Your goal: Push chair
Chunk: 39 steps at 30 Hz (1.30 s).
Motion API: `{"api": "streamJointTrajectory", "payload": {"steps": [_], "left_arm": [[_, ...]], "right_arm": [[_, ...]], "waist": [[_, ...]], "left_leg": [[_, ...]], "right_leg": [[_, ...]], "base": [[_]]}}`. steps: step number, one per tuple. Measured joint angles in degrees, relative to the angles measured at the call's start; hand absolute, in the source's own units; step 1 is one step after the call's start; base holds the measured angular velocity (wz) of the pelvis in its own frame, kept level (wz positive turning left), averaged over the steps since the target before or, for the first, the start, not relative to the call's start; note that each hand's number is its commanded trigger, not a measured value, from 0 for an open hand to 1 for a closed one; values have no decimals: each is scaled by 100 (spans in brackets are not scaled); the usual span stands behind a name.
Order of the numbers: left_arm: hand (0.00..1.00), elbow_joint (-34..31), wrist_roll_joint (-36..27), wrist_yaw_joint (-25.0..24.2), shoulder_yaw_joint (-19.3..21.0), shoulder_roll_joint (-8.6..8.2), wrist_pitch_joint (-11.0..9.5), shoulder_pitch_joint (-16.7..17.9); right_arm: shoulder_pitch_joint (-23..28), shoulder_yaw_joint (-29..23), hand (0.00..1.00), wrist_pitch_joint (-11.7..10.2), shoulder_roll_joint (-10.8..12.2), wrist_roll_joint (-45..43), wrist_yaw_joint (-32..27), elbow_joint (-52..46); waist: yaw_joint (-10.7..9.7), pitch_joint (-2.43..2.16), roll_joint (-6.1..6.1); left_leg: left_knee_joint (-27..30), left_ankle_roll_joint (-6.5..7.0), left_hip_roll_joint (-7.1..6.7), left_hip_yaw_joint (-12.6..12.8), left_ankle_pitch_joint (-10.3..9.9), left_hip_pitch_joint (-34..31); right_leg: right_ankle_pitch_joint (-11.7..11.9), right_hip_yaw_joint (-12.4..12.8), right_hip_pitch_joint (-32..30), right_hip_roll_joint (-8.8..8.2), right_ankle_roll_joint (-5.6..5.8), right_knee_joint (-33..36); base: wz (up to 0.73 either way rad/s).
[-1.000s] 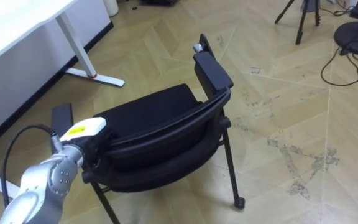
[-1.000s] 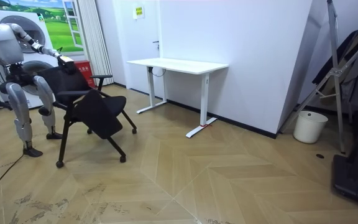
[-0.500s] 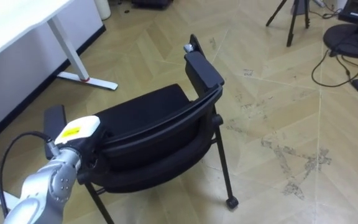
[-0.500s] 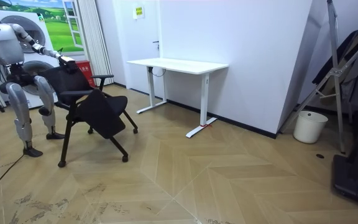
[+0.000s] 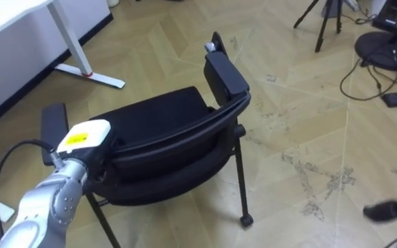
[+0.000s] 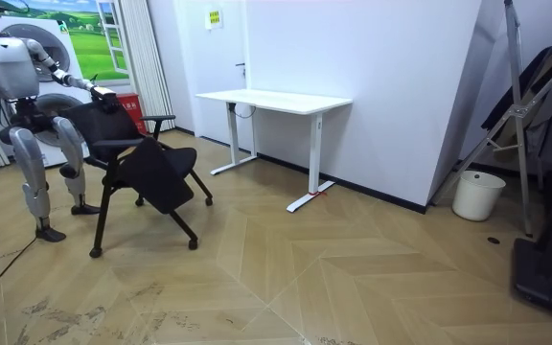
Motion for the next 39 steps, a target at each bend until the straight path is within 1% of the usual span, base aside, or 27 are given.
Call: {"api": "streamJointTrajectory", "payload": {"steps": [2,3,5,7,8,9,10,12,13,14,16,18,19,21,22,23,24,25,26,28,29,30,31,34,35,37,39], "left_arm": [[100,-38,0,1,-10,-7,-2,-21],[100,-66,1,3,-28,-6,-3,-28],[100,-62,1,3,-44,-6,-20,-65],[100,4,1,5,-47,-5,-83,-88],[100,65,1,10,-60,-9,-124,-126],[100,122,1,12,-96,-15,-145,-193],[100,142,1,12,-105,-16,-166,-219],[100,151,1,13,-76,-13,-248,-236],[100,149,1,13,-73,-9,-300,-256],[100,153,1,12,-75,-9,-332,-271],[100,171,1,20,-80,12,-453,-296],[100,173,-13,75,-92,90,-584,-318],[100,173,-15,94,-112,110,-600,-334],[100,186,-14,125,-207,179,-711,-447],[100,184,-14,131,-206,195,-752,-453],[100,183,-14,133,-220,236,-824,-489],[100,183,2,133,-221,271,-884,-517],[100,183,4,133,-222,279,-903,-525],[100,187,20,134,-213,290,-953,-533],[100,193,31,136,-202,295,-1013,-544],[100,223,69,151,-200,296,-1079,-547],[100,279,69,197,-201,296,-1150,-561],[100,311,69,238,-201,296,-1192,-574],[100,436,66,394,-203,296,-1333,-622],[100,518,64,428,-212,296,-1401,-676],[100,590,66,488,-222,296,-1468,-721],[100,676,67,535,-246,296,-1526,-774]], "right_arm": [[-17,23,0,32,-67,-331,38,-577],[-61,33,0,35,-69,-582,55,-857],[-148,111,0,37,-68,-897,92,-1182],[-289,247,0,54,-93,-1085,162,-1382],[-426,396,0,67,-185,-1276,250,-1440],[-579,531,0,65,-317,-1417,364,-1451],[-657,571,0,69,-360,-1457,431,-1469],[-981,678,0,77,-508,-1611,676,-1723],[-1075,679,0,77,-575,-1629,767,-1894],[-1109,680,0,80,-598,-1630,800,-1970],[-1176,821,0,99,-747,-1719,973,-2211],[-1312,1207,0,67,-914,-2013,1176,-2542],[-1360,1293,0,35,-956,-2014,1218,-2581],[-1432,1443,0,-102,-1084,-2031,1420,-2765],[-1468,1489,0,-110,-1117,-2030,1478,-2806],[-1529,1570,0,-117,-1206,-2030,1593,-2910],[-1579,1573,0,-177,-1221,-2073,1702,-3026],[-1606,1573,0,-206,-1223,-2090,1750,-3095],[-1664,1584,0,-253,-1244,-2119,1834,-3256],[-1733,1585,0,-397,-1307,-2157,1903,-3462],[-1780,1622,0,-478,-1345,-2212,1942,-3524],[-1825,1690,0,-505,-1389,-2228,2006,-3586],[-1833,1710,0,-537,-1408,-2229,2019,-3619],[-1897,1964,0,-605,-1431,-2191,2128,-3695],[-1916,2086,0,-628,-1436,-2157,2223,-3736],[-1916,2232,0,-673,-1438,-2019,2385,-3845],[-1916,2300,0,-800,-1438,-1914,2571,-3932]], "waist": [[100,4,-4],[104,6,-4],[125,10,-4],[158,11,-4],[225,15,3],[248,19,-3],[261,22,-10],[276,25,-21],[326,31,-36],[368,35,-45],[435,44,-83],[470,67,-142],[481,74,-160],[585,69,-273],[592,57,-301],[605,60,-358],[619,63,-416],[625,61,-438],[656,67,-455],[673,58,-464],[681,64,-484],[684,47,-501],[693,42,-504],[745,42,-525],[753,42,-526],[756,49,-539],[777,47,-549]], "left_leg": [[-1,0,2,8,0,-25],[-1,0,2,8,0,-42],[-1,0,2,8,0,-41],[-2,0,2,12,0,-27],[-4,0,2,16,0,-17],[-4,0,2,16,0,-17],[-4,0,2,15,0,-18],[-6,0,2,15,0,-48],[-8,0,3,16,0,-56],[-8,0,4,15,0,-55],[-13,0,4,15,0,-49],[-12,0,7,10,1,-47],[-12,0,7,10,1,-45],[-10,0,7,-7,1,-69],[-9,0,7,-17,1,-87],[-8,0,6,-45,1,-102],[-7,0,8,-56,1,-105],[-7,0,9,-59,1,-106],[-7,0,9,-60,1,-106],[-7,0,9,-64,1,-104],[-6,0,10,-70,1,-86],[-1,0,14,-70,1,-83],[0,0,15,-70,1,-83],[-4,0,21,-69,1,-71],[-3,0,21,-78,1,-83],[-4,1,21,-107,1,-100],[-3,1,22,-111,1,-115]], "right_leg": [[-2,38,-58,-2,-1,57],[-2,13,-62,-2,-1,53],[-2,7,-70,-3,-1,46],[-2,11,-67,-3,-1,55],[-2,32,-70,-2,-1,62],[-2,25,-67,-2,-1,63],[-2,20,-67,-2,-1,68],[-3,24,-115,-3,-1,82],[-3,36,-137,-1,-1,88],[-3,46,-140,1,-2,88],[-3,53,-130,1,-2,86],[-3,46,-93,4,-2,87],[-3,47,-91,3,-2,87],[-3,45,-100,5,-2,90],[-3,35,-108,5,-2,90],[-3,12,-111,5,-2,91],[-2,-3,-106,6,-3,91],[-2,-9,-105,7,-3,92],[-2,-9,-105,7,-4,90],[-1,-14,-93,7,-5,79],[0,-24,-56,10,-6,60],[0,-33,-49,11,-6,59],[0,-36,-48,12,-6,60],[5,-36,-48,16,-14,70],[6,-47,-46,16,-14,70],[6,-54,-49,21,-15,71],[6,-53,-48,22,-15,72]], "base": [[-10],[0],[3],[-3],[-5],[0],[0],[0],[-5],[-5],[-2],[0],[0],[2],[8],[10],[9],[3],[0],[0],[3],[4],[0],[0],[5],[5],[0]]}}
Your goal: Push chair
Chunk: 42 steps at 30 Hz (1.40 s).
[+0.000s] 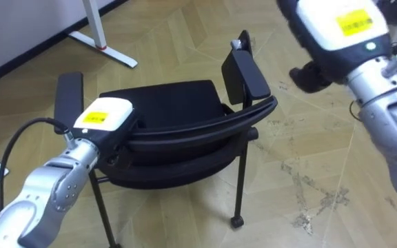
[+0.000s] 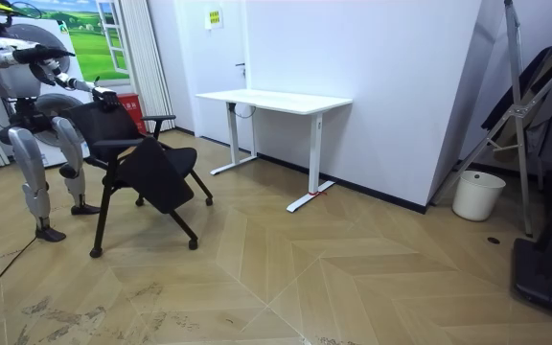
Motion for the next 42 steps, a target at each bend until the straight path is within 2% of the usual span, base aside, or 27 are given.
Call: {"api": "streamJointTrajectory", "payload": {"steps": [7,12,16,20,24,29,42], "left_arm": [[100,79,5,20,-94,0,-64,-117],[100,85,10,28,-200,-3,-101,-179],[100,182,-22,49,-257,-5,-121,-213],[100,428,-125,89,-421,-5,-190,-441],[100,500,-218,146,-464,-8,-216,-455],[100,576,-316,256,-569,-17,-217,-470],[100,875,-440,382,-916,-35,-228,-784]], "right_arm": [[0,44,0,-38,-3,126,353,-34],[5,413,0,-69,-2,178,700,-31],[33,632,0,-118,-14,273,946,-27],[98,766,0,-234,-255,753,1134,-21],[410,953,0,-245,-368,895,1197,32],[702,1139,0,-255,-372,908,1238,216],[860,1308,0,-272,-337,1211,1072,1021]], "waist": [[115,-9,-29],[234,-10,-32],[248,3,-2],[246,33,55],[271,17,148],[290,-12,224],[410,-7,251]], "left_leg": [[5,0,0,-4,0,17],[6,0,0,-43,0,33],[3,0,0,-71,0,103],[4,0,0,-180,-1,89],[2,-1,6,-181,-1,78],[4,-1,5,-195,-1,70],[23,0,8,-230,-1,48]], "right_leg": [[0,11,-4,2,0,-15],[0,7,14,3,0,-16],[0,-23,121,3,-1,-41],[6,-144,190,8,-9,-105],[9,-143,179,14,-14,-106],[9,-159,175,13,-14,-106],[12,-215,183,11,-19,-103]], "base": [[0],[0],[2],[14],[1],[0],[1]]}}
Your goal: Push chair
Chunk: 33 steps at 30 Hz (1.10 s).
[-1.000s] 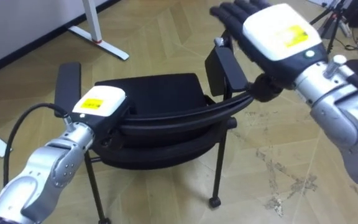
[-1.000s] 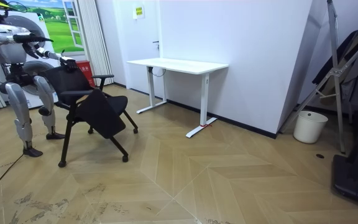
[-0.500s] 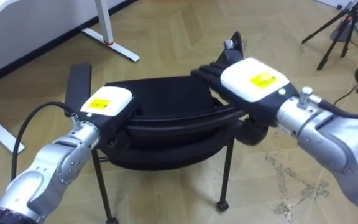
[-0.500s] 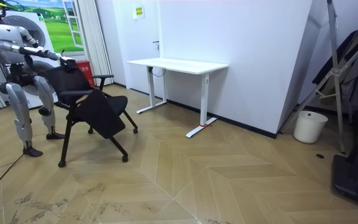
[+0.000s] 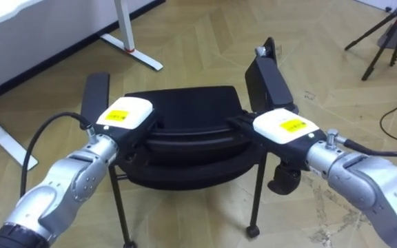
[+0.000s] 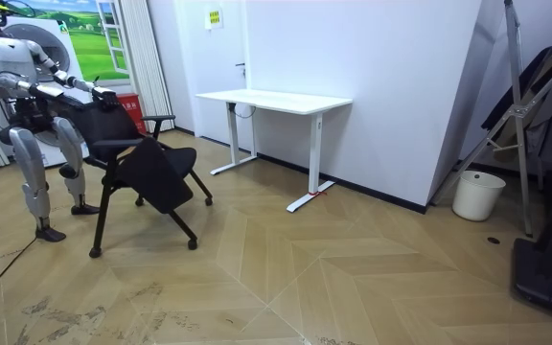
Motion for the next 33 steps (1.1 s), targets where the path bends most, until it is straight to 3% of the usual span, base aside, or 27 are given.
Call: {"api": "streamJointTrajectory", "payload": {"steps": [4,6,15,24,29,33], "left_arm": [[100,16,0,1,1,-10,-13,-62],[100,100,0,26,1,-35,-62,-62],[100,193,-66,138,-134,-62,-71,-110],[100,133,-101,108,-237,-167,195,-141],[100,82,-111,99,-273,-289,381,-109],[100,-57,-121,-8,-274,-324,513,-113]], "right_arm": [[0,-10,0,-89,72,14,-215,193],[1,-17,0,-107,244,6,-422,418],[113,39,0,-380,288,-69,-1316,1029],[84,46,0,-378,624,-547,-1942,1558],[-53,99,0,-371,697,-691,-2315,1929],[-88,103,0,-247,803,-950,-2500,2022]], "waist": [[0,2,14],[0,-6,37],[-11,-12,114],[-65,-15,166],[-124,-49,232],[-143,-57,245]], "left_leg": [[18,0,0,-17,0,-38],[17,0,-1,-24,0,-33],[16,0,-3,-77,0,-24],[142,6,-8,-97,-5,-110],[183,17,-23,-150,-11,-147],[243,17,-24,-258,-11,-262]], "right_leg": [[3,-7,-5,1,-4,-5],[3,-13,11,1,-3,-7],[3,-92,70,2,-3,-27],[3,-186,86,-19,-3,-27],[4,-247,84,-37,-1,-29],[17,-345,73,-25,-7,-102]], "base": [[1],[0],[3],[4],[8],[11]]}}
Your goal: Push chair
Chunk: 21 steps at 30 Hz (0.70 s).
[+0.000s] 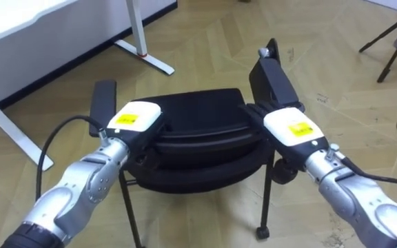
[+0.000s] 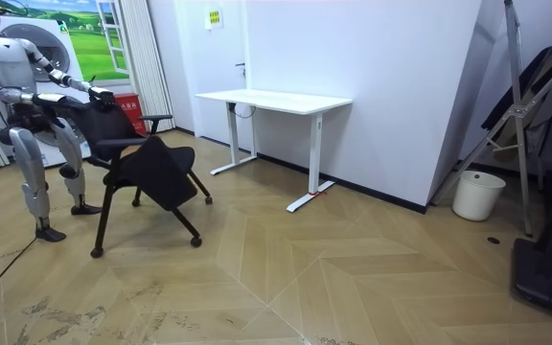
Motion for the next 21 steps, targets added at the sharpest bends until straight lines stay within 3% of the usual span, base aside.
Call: {"api": "streamJointTrajectory", "payload": {"steps": [1,2,3,4,10,12,16,21], "left_arm": [[100,-42,0,-26,0,-1,29,-2],[100,-95,1,-56,0,0,52,-3],[100,-124,2,-65,-2,-4,70,-8],[100,-133,5,-69,-3,-15,82,-10],[100,-254,6,-133,-16,-66,282,-79],[100,-296,6,-184,-20,-72,296,-84],[100,-519,6,-283,-121,-69,282,-83],[100,-735,-5,-377,-179,48,274,-76]], "right_arm": [[-2,0,0,21,0,-33,-25,1],[-7,0,44,47,-1,-116,-79,8],[-20,1,54,51,0,-145,-151,41],[-35,9,100,51,1,-146,-186,73],[-596,225,100,294,89,-150,-265,409],[-904,250,100,409,260,-157,-213,698],[-1189,320,100,598,294,-172,-189,932],[-1110,397,100,451,54,-383,-175,805]], "waist": [[-3,0,-1],[-7,0,-2],[-7,2,3],[-7,4,6],[-9,26,44],[13,31,41],[129,34,36],[177,45,12]], "left_leg": [[25,0,0,-13,0,-35],[71,0,-2,-40,0,-93],[69,0,-2,-71,0,-115],[70,0,-2,-84,0,-122],[131,2,1,-152,2,-291],[131,2,-1,-156,2,-297],[141,3,-15,-239,2,-377],[100,1,-16,-361,3,-394]], "right_leg": [[3,-20,-11,-1,-1,-2],[8,-45,-35,-2,-4,0],[10,-68,-48,1,-6,5],[11,-79,-49,3,-7,6],[16,-135,-192,0,-15,80],[15,-146,-193,-4,-14,80],[12,-246,-192,-5,-10,21],[12,-379,-155,7,-10,-6]], "base": [[15],[12],[11],[9],[5],[2],[14],[12]]}}
